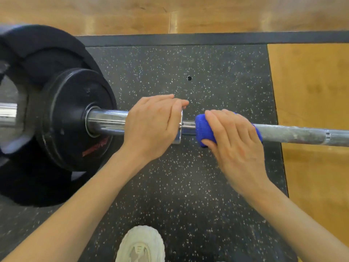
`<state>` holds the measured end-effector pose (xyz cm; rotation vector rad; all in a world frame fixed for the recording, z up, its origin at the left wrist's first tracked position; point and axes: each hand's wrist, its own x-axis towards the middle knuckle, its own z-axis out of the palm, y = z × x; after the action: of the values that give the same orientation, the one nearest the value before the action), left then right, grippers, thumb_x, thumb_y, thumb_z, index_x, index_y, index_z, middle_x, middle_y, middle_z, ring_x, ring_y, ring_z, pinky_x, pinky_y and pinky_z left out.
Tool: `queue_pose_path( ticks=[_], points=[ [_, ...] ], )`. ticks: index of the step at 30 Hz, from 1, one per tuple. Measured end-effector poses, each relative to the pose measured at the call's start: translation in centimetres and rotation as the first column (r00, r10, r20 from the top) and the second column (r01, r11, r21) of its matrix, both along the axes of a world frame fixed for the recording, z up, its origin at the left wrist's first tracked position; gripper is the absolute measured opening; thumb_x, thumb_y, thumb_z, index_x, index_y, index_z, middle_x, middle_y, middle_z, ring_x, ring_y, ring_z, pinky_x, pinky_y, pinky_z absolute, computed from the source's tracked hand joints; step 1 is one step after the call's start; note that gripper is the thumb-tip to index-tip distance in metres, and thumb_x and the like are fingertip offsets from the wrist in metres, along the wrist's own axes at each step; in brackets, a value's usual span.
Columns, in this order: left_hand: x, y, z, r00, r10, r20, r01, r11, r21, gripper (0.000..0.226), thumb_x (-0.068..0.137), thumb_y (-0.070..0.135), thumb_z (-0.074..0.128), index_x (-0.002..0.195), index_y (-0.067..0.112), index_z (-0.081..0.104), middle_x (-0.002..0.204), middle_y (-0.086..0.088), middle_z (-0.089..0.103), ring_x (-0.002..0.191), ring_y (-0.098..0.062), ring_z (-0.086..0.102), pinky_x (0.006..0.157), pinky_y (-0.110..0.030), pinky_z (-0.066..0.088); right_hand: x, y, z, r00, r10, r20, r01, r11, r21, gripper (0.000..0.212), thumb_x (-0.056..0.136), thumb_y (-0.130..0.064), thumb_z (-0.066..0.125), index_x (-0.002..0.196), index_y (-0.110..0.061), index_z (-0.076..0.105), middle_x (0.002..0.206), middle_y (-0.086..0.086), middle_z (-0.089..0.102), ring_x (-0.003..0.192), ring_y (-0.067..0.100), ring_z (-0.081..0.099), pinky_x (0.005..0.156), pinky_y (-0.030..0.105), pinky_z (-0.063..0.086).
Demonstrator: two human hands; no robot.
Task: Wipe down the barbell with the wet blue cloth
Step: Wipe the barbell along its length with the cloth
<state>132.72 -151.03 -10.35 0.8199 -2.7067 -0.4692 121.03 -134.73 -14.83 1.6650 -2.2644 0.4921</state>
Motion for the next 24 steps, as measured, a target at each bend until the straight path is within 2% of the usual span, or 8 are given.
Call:
queue_pose_path(
  ticks=[3, 7, 9, 12, 15, 17, 21, 24],
  points=[
    [-1.4, -1.0, 0.2, 1.000, 0.017, 0.018, -0.017, 0.999, 0.038, 0.060, 0.100, 0.035, 0.019, 0.113, 0.027, 0.077, 0.114, 0.012, 0.074, 0.116, -0.012, 0.064, 0.094, -0.028, 0.037, 1.5, -2.8, -0.1, 0.998, -0.062, 0.032, 0.063, 0.997, -0.036, 0.045, 0.104, -0.027, 0.046, 0.141, -0.003, 0.043, 0.130, 0.014, 0.059, 0.124, 0.032, 0.047, 0.111, 0.047, 0.033],
    [-1.8, -2.1, 0.2, 0.991, -0.039, -0.132, 0.037, 0.999, -0.013, 0.048, 0.106, 0.025, 0.028, 0.123, 0.018, 0.072, 0.121, 0.004, 0.073, 0.125, -0.016, 0.061, 0.112, -0.032, 0.032, -1.5, -2.7, 0.4, 0.997, 0.062, -0.047, -0.062, 0.998, 0.006, 0.045, 0.106, -0.028, 0.048, 0.141, 0.000, 0.049, 0.130, 0.014, 0.060, 0.121, 0.031, 0.052, 0.109, 0.045, 0.037],
    [-1.5, -1.8, -0.2, 0.984, -0.094, -0.150, 0.078, 0.991, -0.113, 0.045, 0.107, 0.021, 0.029, 0.129, 0.012, 0.067, 0.128, 0.001, 0.070, 0.128, -0.018, 0.059, 0.118, -0.036, 0.028, -2.7, -1.7, 0.6, 0.999, -0.002, -0.049, 0.002, 1.000, -0.003, 0.045, 0.105, -0.029, 0.048, 0.140, 0.000, 0.050, 0.129, 0.015, 0.060, 0.121, 0.030, 0.047, 0.108, 0.044, 0.034],
    [-2.0, -1.2, -1.2, 0.988, -0.030, -0.152, 0.003, 0.985, -0.174, 0.047, 0.107, 0.021, 0.026, 0.128, 0.013, 0.067, 0.123, 0.000, 0.072, 0.123, -0.019, 0.063, 0.115, -0.039, 0.031, -1.1, -3.9, 0.0, 0.995, -0.092, -0.028, 0.091, 0.995, -0.030, 0.045, 0.102, -0.028, 0.049, 0.139, -0.002, 0.046, 0.128, 0.014, 0.060, 0.120, 0.031, 0.047, 0.109, 0.047, 0.032],
    [-2.8, -1.8, -1.4, 0.985, -0.009, -0.172, -0.020, 0.986, -0.166, 0.049, 0.106, 0.021, 0.025, 0.120, 0.015, 0.072, 0.116, 0.002, 0.074, 0.124, -0.018, 0.062, 0.114, -0.038, 0.032, -1.9, -5.0, 0.0, 0.996, 0.038, -0.081, -0.040, 0.999, -0.022, 0.042, 0.105, -0.028, 0.050, 0.139, -0.002, 0.048, 0.126, 0.012, 0.062, 0.116, 0.033, 0.058, 0.108, 0.045, 0.037],
    [-3.0, -2.4, -1.4, 0.984, -0.025, -0.178, -0.003, 0.988, -0.157, 0.049, 0.106, 0.021, 0.025, 0.117, 0.015, 0.073, 0.114, 0.003, 0.075, 0.123, -0.017, 0.062, 0.113, -0.037, 0.033, -3.8, -3.8, 0.4, 0.992, 0.076, -0.099, -0.077, 0.997, -0.009, 0.043, 0.104, -0.028, 0.053, 0.139, -0.002, 0.049, 0.127, 0.013, 0.062, 0.117, 0.031, 0.056, 0.106, 0.044, 0.038],
    [-4.0, -2.9, -1.0, 0.989, -0.014, -0.149, -0.005, 0.992, -0.128, 0.050, 0.105, 0.022, 0.026, 0.112, 0.016, 0.076, 0.110, 0.004, 0.076, 0.120, -0.016, 0.064, 0.109, -0.035, 0.036, -2.7, -5.1, 0.4, 0.994, -0.085, -0.072, 0.082, 0.996, -0.034, 0.047, 0.099, -0.029, 0.052, 0.137, -0.002, 0.045, 0.124, 0.015, 0.061, 0.116, 0.031, 0.046, 0.105, 0.045, 0.033],
    [-4.5, -3.6, -0.8, 0.991, -0.014, -0.131, 0.000, 0.994, -0.109, 0.050, 0.103, 0.022, 0.027, 0.110, 0.016, 0.076, 0.107, 0.004, 0.077, 0.116, -0.017, 0.066, 0.107, -0.035, 0.036, -2.1, -7.1, -0.1, 0.994, -0.030, -0.103, 0.026, 0.999, -0.039, 0.044, 0.102, -0.027, 0.048, 0.137, -0.001, 0.044, 0.121, 0.013, 0.062, 0.111, 0.032, 0.056, 0.104, 0.045, 0.036]
  ],
)
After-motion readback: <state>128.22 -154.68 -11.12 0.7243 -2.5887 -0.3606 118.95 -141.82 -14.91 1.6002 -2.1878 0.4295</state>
